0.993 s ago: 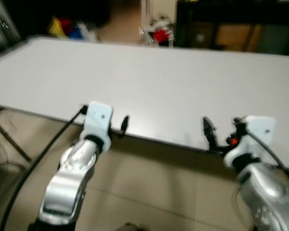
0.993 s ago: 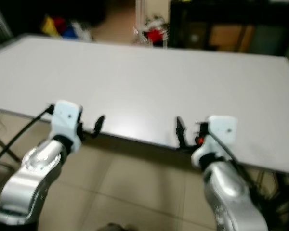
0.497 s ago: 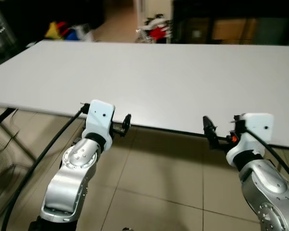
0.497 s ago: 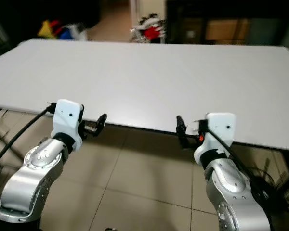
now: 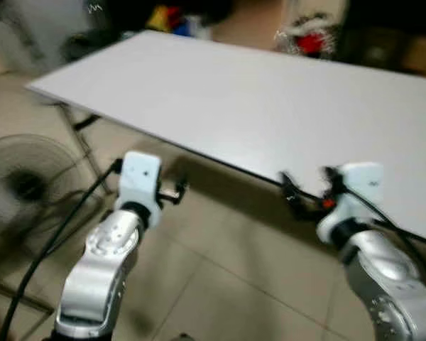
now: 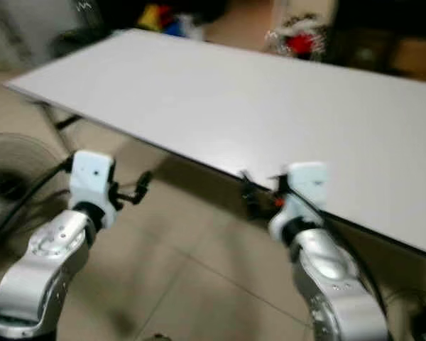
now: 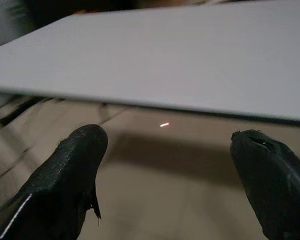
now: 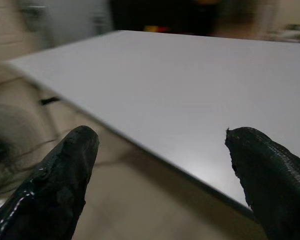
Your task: Setting the table
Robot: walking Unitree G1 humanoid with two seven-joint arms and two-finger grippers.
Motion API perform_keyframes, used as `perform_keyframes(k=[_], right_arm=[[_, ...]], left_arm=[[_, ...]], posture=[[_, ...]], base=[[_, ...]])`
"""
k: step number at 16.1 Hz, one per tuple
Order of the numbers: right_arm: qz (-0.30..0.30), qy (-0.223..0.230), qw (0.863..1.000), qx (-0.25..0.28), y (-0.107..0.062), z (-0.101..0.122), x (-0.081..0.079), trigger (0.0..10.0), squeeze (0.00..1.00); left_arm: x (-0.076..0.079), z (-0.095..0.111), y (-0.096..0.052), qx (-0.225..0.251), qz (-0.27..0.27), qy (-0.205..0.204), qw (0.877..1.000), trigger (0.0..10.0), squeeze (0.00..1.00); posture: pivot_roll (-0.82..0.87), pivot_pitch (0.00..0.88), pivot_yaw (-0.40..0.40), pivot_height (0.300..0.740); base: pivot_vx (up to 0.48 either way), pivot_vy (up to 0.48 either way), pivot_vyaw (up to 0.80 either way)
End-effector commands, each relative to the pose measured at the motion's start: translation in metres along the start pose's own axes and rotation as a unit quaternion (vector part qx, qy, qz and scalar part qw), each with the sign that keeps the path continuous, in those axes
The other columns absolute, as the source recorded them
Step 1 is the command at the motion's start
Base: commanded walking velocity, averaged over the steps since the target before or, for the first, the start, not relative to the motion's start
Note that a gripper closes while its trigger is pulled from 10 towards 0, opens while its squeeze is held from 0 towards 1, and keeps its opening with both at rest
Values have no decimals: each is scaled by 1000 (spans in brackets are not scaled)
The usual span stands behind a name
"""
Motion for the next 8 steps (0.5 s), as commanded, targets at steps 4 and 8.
perform_keyframes(k=[4,8], right_arm=[[-2,-4,1000,-3,3,0,5,10000,0],[8,-5,1000,-6,8,-2,2,10000,0]], left_arm=[[-2,8,6,20,15,23,999,10000,0],[-11,8,0,31,43,23,998,10000,0]], posture=[[-24,0,101,740],[9,0,74,740]], base=[[0,0,800],[0,0,800]])
Point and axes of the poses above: a point about 5 cm out from each wrist's last joint towards the gripper, its own y axis pointing out of the wrist towards the gripper, its own z axis along the axis of the wrist's last joint, x = y × z, the point moved 3 cm from there along y, pointing out of the wrist towards the gripper, and after that the axes turned 11 degrees about -y, right-handed, at the moved point
